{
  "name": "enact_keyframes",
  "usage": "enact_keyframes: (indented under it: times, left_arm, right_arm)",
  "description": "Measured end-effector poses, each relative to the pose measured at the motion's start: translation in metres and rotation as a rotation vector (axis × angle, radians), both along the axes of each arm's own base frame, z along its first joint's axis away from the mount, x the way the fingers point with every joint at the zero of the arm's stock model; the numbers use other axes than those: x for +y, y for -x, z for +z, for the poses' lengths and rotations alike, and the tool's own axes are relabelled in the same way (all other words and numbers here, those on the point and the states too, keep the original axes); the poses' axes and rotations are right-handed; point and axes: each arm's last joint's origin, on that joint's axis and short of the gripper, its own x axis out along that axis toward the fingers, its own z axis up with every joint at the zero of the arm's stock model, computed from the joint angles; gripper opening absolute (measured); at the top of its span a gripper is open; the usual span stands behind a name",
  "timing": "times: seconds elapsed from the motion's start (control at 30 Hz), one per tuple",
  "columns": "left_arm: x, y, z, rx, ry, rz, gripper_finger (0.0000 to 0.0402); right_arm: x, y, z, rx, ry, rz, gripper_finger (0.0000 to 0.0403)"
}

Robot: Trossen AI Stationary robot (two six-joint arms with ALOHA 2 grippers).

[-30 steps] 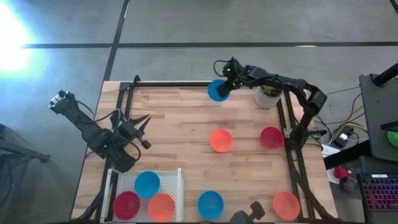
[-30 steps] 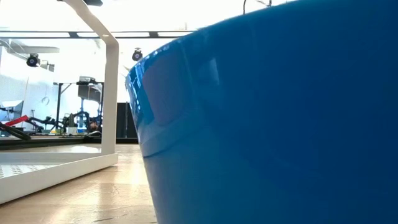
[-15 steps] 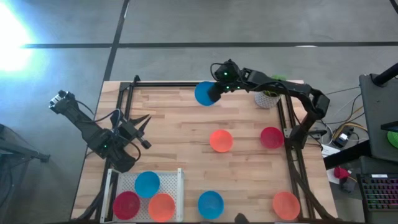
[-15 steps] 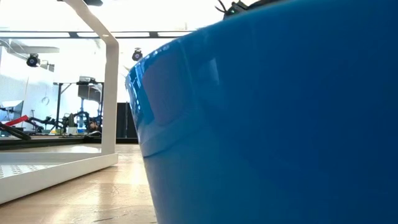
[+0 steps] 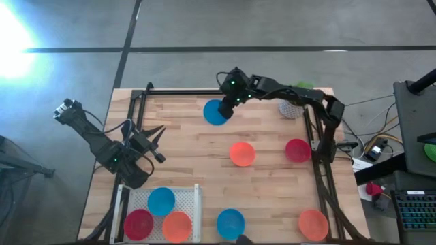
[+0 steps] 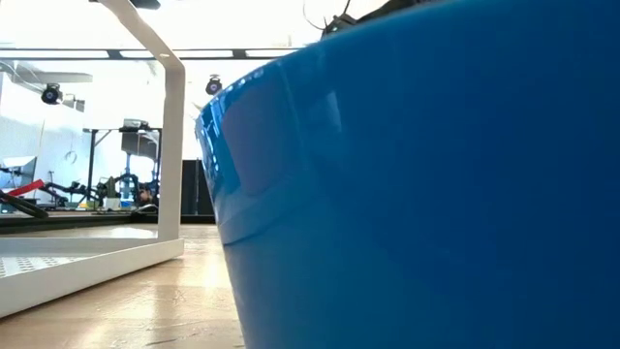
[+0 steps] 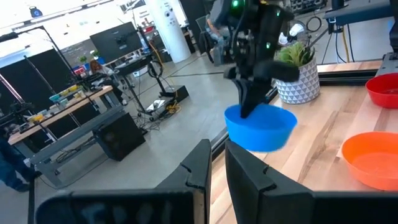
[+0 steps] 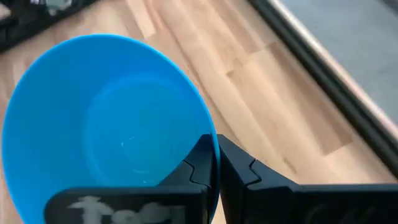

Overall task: Pick & Place Mini bowls
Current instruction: Stack the top blue bowl on top of the blue bowl on the shelf

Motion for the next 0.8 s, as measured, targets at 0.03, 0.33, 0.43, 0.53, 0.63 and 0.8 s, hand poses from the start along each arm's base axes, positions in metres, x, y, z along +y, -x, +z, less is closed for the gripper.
enact_keyframes:
  times: [0.03, 0.33, 0.43, 0.53, 0.63, 0.8]
  left_arm:
    - [0.0, 0.0, 0.0, 0.0, 0.0, 0.0, 0.0043]
    - [0.0, 0.0, 0.0, -0.002, 0.002, 0.0, 0.0043]
    - [0.0, 0.0, 0.0, -0.002, 0.002, 0.0, 0.0043]
    - [0.0, 0.0, 0.0, -0.002, 0.003, 0.0, 0.0043]
    - [0.0, 0.0, 0.0, -0.002, 0.003, 0.0, 0.0043]
    - [0.0, 0.0, 0.0, -0.002, 0.002, 0.0, 0.0043]
  right_arm:
    - [0.0, -0.003, -0.004, 0.012, -0.002, 0.007, 0.0008]
    - [-0.002, -0.043, -0.04, 0.112, 0.008, 0.121, 0.0008]
    - [-0.001, -0.054, -0.052, 0.166, -0.001, 0.176, 0.0008]
    - [0.002, -0.065, -0.06, 0.202, 0.002, 0.218, 0.0008]
    - [0.006, -0.075, -0.067, 0.221, 0.0, 0.245, 0.0008]
    - [0.011, -0.089, -0.082, 0.26, -0.006, 0.292, 0.0008]
